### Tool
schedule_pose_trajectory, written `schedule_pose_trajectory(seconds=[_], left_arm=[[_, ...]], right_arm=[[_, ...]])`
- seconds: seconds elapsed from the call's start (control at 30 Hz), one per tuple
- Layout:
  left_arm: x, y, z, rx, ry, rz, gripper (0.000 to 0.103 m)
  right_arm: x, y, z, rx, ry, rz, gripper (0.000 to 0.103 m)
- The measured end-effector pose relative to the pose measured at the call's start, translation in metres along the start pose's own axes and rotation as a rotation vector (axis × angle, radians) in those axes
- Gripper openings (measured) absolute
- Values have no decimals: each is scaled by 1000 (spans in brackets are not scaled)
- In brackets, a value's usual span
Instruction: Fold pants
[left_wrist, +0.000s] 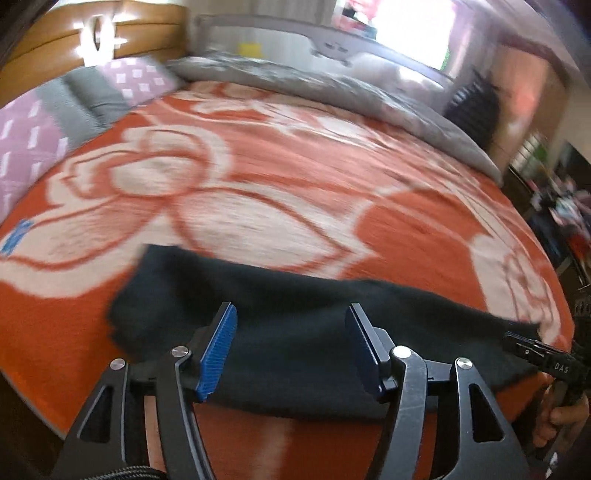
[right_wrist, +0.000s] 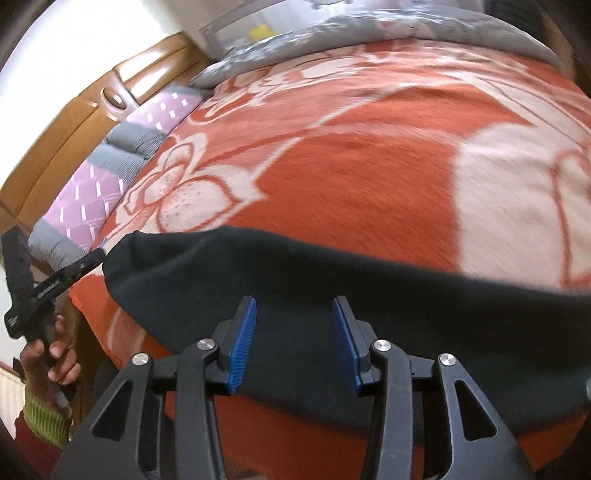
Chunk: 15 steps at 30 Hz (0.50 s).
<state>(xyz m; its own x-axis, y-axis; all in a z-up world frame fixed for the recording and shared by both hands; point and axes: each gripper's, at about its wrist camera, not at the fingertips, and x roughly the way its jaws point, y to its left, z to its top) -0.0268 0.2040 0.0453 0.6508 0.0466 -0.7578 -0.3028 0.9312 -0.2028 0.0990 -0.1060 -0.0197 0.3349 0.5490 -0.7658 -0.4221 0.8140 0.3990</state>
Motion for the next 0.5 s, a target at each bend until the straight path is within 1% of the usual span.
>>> schedule_pose_trajectory(seconds=[0.07,0.13,0.17,0.23,0.33,0.4,0.43,0.5], left_arm=[[10,-28,-1,58,36,-53,64],[17,-53,-2,114,57,-78,66],[22,-68,-3,150,73,-95,68],[32,-99,-4,218,106,-135,68],[45,-139,-8,290,161,-205,68],[52,-164,-10,330,191,-246,69],[56,-178,-11,355,212,-266,69],[63,-201,-13,406,232,-280,69]], right_arm=[[-13,-15,-12,39,-13,-13,45],[-26,-32,-25,88,-27,-30,46],[-33,-41,-32,122,-33,-38,46],[-44,-60,-44,199,-47,-47,48],[-57,-89,-60,317,-67,-61,50],[-64,-104,-68,377,-84,-77,55],[-68,-111,-72,412,-92,-96,60],[-73,-120,-78,466,-112,-106,61]])
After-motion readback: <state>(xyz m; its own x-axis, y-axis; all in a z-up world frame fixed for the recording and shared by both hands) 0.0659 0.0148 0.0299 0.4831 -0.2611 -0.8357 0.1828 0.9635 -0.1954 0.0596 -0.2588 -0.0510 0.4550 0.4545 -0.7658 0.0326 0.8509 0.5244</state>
